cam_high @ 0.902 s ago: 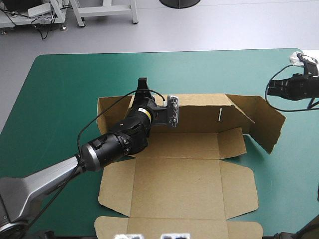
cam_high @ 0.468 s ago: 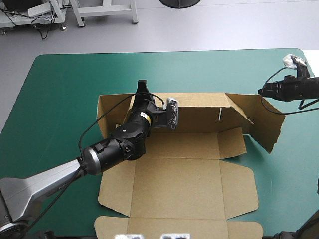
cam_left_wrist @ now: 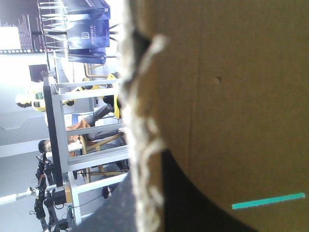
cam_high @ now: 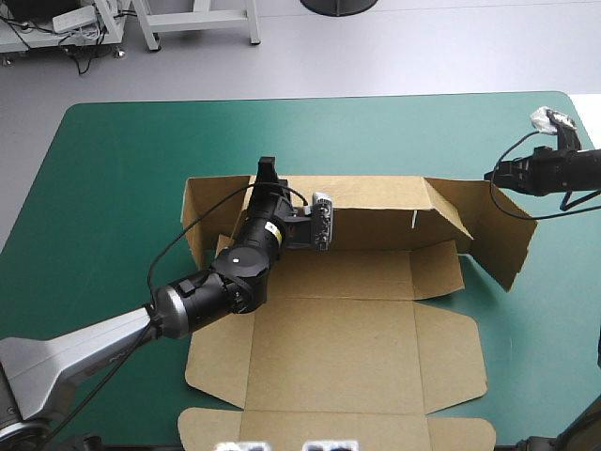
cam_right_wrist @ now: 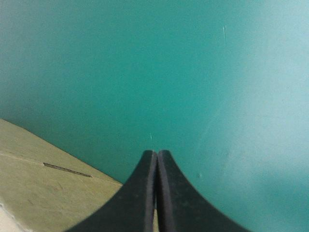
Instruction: Fold the box
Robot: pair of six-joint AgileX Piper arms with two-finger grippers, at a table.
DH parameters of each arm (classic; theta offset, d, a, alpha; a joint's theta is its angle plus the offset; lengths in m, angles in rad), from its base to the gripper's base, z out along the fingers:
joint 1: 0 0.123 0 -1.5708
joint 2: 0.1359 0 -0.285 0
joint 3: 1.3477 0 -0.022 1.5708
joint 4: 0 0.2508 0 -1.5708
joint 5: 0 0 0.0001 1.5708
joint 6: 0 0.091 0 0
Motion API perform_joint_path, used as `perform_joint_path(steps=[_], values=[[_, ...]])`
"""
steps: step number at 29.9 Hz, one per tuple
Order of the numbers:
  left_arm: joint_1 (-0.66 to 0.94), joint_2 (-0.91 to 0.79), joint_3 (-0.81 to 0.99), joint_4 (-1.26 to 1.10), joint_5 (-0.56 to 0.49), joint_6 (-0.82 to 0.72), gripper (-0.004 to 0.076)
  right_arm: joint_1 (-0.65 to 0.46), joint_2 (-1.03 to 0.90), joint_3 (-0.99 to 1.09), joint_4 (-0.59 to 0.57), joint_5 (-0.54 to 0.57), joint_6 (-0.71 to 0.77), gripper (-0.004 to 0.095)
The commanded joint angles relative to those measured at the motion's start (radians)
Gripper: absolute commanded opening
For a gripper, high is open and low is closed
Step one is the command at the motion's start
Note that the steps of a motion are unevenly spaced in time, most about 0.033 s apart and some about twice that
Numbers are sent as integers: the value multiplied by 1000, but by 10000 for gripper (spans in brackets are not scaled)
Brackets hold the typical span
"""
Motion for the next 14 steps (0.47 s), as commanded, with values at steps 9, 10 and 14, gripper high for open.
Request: perform_joint_path(steps=[9, 10, 14], values=[[-9, -27, -11, -2, 8, -31, -10, -2, -141, 157, 121, 52, -101, -18], [-9, -27, -11, -2, 8, -31, -10, 0, -153, 173, 121, 52, -107, -18], [-9, -27, -11, -8, 8, -31, -10, 5, -204, 233, 128, 52, -135, -18]])
